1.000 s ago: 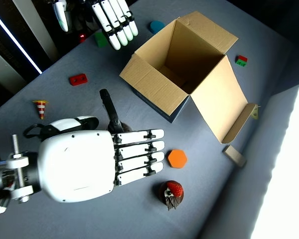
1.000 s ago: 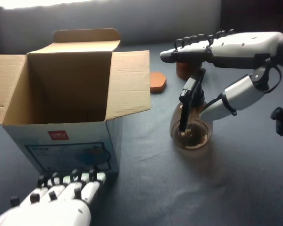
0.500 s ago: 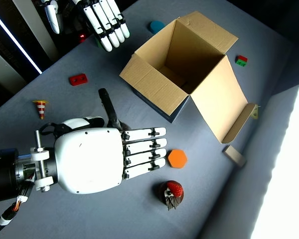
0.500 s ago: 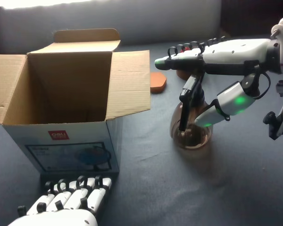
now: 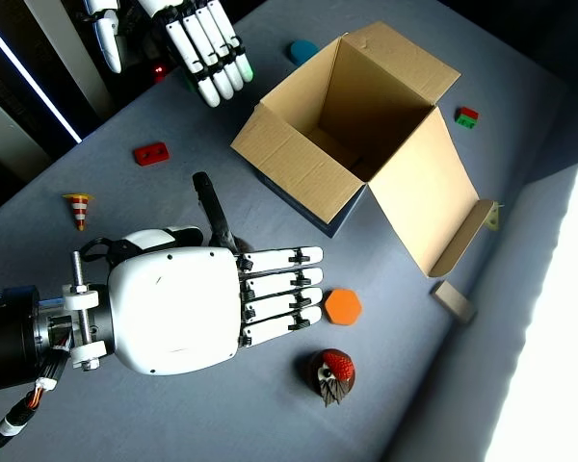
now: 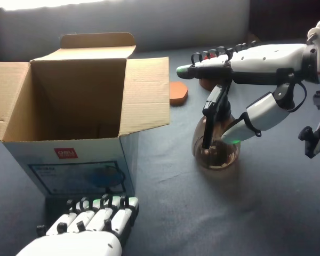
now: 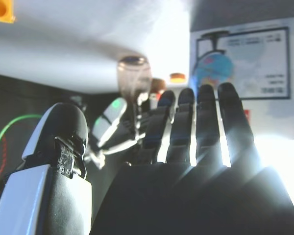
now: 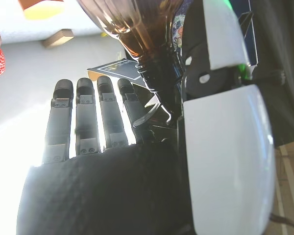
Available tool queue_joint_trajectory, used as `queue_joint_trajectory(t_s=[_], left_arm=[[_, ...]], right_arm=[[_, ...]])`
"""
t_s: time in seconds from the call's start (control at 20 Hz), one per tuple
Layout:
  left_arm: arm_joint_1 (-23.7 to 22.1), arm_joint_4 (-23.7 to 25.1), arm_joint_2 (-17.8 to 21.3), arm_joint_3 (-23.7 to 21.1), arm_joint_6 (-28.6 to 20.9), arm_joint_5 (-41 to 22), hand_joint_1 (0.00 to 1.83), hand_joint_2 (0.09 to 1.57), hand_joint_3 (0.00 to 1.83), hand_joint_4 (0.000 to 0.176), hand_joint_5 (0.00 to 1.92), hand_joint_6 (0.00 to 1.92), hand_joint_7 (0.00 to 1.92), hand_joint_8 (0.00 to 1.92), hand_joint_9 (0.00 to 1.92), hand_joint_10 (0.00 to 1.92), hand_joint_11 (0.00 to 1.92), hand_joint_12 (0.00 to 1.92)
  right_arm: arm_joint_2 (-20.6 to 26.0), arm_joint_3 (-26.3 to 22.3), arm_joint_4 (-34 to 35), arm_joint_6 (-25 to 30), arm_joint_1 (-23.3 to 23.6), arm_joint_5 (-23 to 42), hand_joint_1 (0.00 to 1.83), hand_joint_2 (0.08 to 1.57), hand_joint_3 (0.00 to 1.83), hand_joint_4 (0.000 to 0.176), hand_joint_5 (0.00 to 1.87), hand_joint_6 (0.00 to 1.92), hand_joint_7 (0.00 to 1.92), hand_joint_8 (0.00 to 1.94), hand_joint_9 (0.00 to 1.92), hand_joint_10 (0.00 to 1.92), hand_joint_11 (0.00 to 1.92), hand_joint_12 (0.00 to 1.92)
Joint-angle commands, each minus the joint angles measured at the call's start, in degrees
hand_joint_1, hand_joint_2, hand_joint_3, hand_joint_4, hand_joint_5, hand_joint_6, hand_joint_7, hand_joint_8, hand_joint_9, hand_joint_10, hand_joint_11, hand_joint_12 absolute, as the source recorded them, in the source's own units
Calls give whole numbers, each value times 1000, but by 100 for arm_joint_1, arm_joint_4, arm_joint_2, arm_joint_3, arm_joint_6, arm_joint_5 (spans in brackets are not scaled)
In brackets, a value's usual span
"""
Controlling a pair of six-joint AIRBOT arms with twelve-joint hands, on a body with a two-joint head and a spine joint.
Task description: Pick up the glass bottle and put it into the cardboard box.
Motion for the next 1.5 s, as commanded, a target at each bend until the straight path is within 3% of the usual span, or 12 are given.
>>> queue_joint_trajectory(t_s=[0.0, 0.05, 0.2, 0.3, 0.35, 0.4, 0.45, 0.5, 0.75, 0.95, 1.1, 1.45], left_arm=[[-7, 449, -32, 40, -27, -147, 62, 1199, 0, 0, 0, 0, 0, 0, 0, 0, 0, 0], [-7, 485, -32, 87, -27, -67, 61, 1199, 0, 0, 0, 0, 0, 0, 0, 0, 0, 0], [-11, 615, -32, 198, -27, 113, 60, 1199, 0, 0, 0, 0, 0, 0, 0, 0, 0, 0], [21, 694, -32, 262, -27, 220, 60, 1199, 0, 0, 0, 0, 0, 0, 0, 0, 0, 0], [44, 723, -33, 285, -28, 224, 59, 1199, 0, 0, 0, 0, 0, 0, 0, 0, 0, 0], [76, 763, -32, 301, -46, 224, 59, 1199, 0, 0, 0, 0, 0, 0, 0, 0, 0, 0], [122, 842, -32, 320, -108, 224, 58, 1199, 0, 0, 0, 0, 0, 0, 0, 0, 0, 0], [170, 886, -33, 337, -157, 224, 57, 1199, 0, 0, 0, 0, 0, 0, 0, 0, 0, 0], [386, 1044, -36, 446, -222, 180, 55, 1200, 0, 0, 0, 0, 0, 0, 0, 0, 0, 0], [491, 1277, -36, 569, -367, 96, 55, 1199, 0, 0, 0, 0, 0, 0, 0, 0, 0, 0], [560, 1363, -47, 613, -392, 123, 58, 1204, 0, 0, 0, 0, 0, 0, 0, 0, 0, 0], [571, 1435, -159, 625, -469, 123, 57, 1208, 1, 0, 0, 0, 0, 0, 0, 0, 0, 0]], right_arm=[[15, 21, 213, 57, 39, 256, 946, 941, 0, 0, 16, 6, 74, 16, 40, 13, 0, 0], [15, 21, 213, 57, 39, 256, 965, 947, 0, 0, 57, 13, 146, 12, 87, 18, 11, 14], [12, 20, 214, 56, 12, 180, 1033, 1005, 12, 0, 509, 77, 657, 59, 548, 78, 0, 1188], [12, 20, 214, 57, 9, 186, 1056, 1073, 15, 0, 732, 134, 931, 77, 813, 180, 243, 1378], [12, 20, 214, 57, 12, 192, 1285, 1110, 0, 0, 838, 172, 973, 810, 932, 311, 421, 1423], [12, 20, 214, 57, 14, 197, 1258, 1121, 2, 0, 818, 927, 1073, 911, 1037, 482, 560, 1500], [13, 20, 214, 57, 15, 210, 1264, 1101, 3, 0, 883, 990, 1131, 901, 1046, 809, 681, 1557], [14, 19, 215, 57, 12, 230, 1358, 1102, 4, 0, 877, 1006, 1121, 866, 930, 1161, 743, 1591], [132, -24, 216, 57, 91, 305, 1255, 1094, 1, 0, 909, 1040, 1156, 836, 1021, 1058, 798, 1582], [462, -135, 219, 57, 428, 394, 1378, 1112, 1, 0, 845, 1081, 1104, 832, 896, 1278, 764, 1582], [640, -192, 248, 59, 747, 409, 1254, 1096, 0, 0, 907, 1047, 1151, 840, 1014, 1048, 768, 1545], [972, -598, 79, 62, 1504, 388, 1378, 1115, 1, 0, 835, 1086, 1099, 856, 887, 1272, 743, 1558]])
